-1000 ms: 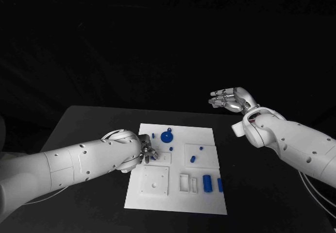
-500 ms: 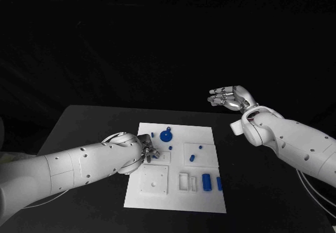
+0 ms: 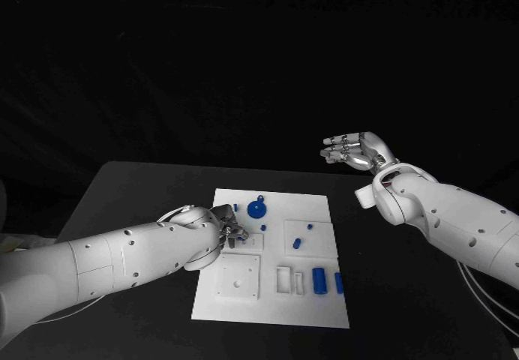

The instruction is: Assemble the parts on the task board

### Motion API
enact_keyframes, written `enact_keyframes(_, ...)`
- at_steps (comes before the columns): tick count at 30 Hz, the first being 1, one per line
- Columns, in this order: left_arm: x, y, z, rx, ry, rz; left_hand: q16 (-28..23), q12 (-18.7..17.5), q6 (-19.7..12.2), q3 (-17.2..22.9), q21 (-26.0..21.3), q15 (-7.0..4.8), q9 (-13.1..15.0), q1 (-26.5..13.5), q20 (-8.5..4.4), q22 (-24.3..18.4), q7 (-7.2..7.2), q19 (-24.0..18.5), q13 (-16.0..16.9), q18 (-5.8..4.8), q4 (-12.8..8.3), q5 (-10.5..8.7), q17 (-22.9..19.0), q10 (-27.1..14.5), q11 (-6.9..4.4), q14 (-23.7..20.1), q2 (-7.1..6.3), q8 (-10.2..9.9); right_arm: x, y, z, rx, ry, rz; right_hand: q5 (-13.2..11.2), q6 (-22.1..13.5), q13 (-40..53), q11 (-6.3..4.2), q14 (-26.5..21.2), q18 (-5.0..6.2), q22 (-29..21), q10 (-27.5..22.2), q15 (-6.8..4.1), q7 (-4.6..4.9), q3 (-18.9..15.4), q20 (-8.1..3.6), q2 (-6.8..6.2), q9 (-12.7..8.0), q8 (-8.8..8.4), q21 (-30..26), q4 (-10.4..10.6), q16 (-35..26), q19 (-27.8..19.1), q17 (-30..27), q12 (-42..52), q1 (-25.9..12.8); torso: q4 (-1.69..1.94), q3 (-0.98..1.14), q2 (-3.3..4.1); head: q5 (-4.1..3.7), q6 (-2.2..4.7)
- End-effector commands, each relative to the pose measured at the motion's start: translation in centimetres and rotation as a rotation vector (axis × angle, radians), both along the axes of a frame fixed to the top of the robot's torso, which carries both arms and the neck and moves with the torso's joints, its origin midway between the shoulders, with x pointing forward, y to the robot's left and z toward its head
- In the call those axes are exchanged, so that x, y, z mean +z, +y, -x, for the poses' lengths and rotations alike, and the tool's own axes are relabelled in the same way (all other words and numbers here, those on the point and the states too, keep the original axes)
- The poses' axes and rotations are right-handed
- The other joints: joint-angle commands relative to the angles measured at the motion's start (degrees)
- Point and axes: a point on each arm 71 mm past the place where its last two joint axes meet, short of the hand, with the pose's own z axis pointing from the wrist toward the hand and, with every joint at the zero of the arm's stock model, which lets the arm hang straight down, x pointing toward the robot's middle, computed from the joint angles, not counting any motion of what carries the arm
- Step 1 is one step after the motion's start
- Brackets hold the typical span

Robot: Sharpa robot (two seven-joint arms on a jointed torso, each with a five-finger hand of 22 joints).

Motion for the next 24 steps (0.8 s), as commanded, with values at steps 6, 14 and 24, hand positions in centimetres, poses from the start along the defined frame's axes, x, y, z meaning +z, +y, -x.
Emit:
enact_keyframes(6, -0.4, 0.1, 0.0, 0.006, -0.014, 0.002, -0.1, 0.2, 6.9, 2.8, 0.4, -0.05, 5.8, 0.5, 0.02, 1.1, -6.23, 0.2, 0.0, -0.33, -3.2, 0.37, 0.4, 2.2, -0.21, 0.4, 0.02, 0.2, -0.1, 0.2, 0.0, 0.023, 0.008, -0.003, 0.5, -0.5, 0.0, -0.03, -0.5, 0.56, -0.1, -0.5, 0.07, 0.04, -0.3, 0.03, 0.14, -0.1, -0.09, 0.3, -0.3, -0.3, -0.6, -0.1, -0.2, 0.5, -0.08, -0.01, 0.03, -0.23, -0.49)
enact_keyframes(14, -0.8, 0.0, 0.0, 0.010, -0.010, 0.002, -0.2, 0.4, 7.0, 2.7, 0.5, -0.03, 5.7, 0.3, 0.07, 1.0, -6.27, 0.2, 0.0, -0.30, -3.1, 0.37, 0.8, 2.2, -0.14, 0.4, -0.06, 0.4, -0.2, 0.2, -0.1, 0.024, 0.011, -0.003, 0.6, -0.4, 0.0, -0.03, -0.5, 0.58, -0.1, -0.5, 0.09, 0.03, -0.3, 0.04, 0.23, -0.1, -0.09, 0.3, -0.4, -0.3, -0.6, -0.1, -0.2, 0.4, -0.07, -0.10, 0.00, -0.44, -0.68)
enact_keyframes(24, -1.1, -0.3, 0.0, 0.008, -0.008, 0.000, -0.6, 0.4, 6.8, 2.6, 0.5, 0.00, 5.7, 0.3, 0.13, 1.0, -6.26, 0.1, -0.1, -0.26, -3.1, 0.21, 0.8, 2.2, -0.05, 0.4, -0.01, 0.5, -0.3, 0.3, -0.1, 0.030, 0.015, -0.002, 0.9, -0.3, 0.0, -0.02, -0.6, 0.58, -0.1, -0.6, 0.11, 0.02, -0.5, 0.07, 0.24, -0.1, -0.09, 0.3, -0.5, -0.3, -0.6, -0.1, -0.2, 0.2, -0.09, -0.16, -0.02, -0.64, -0.78)
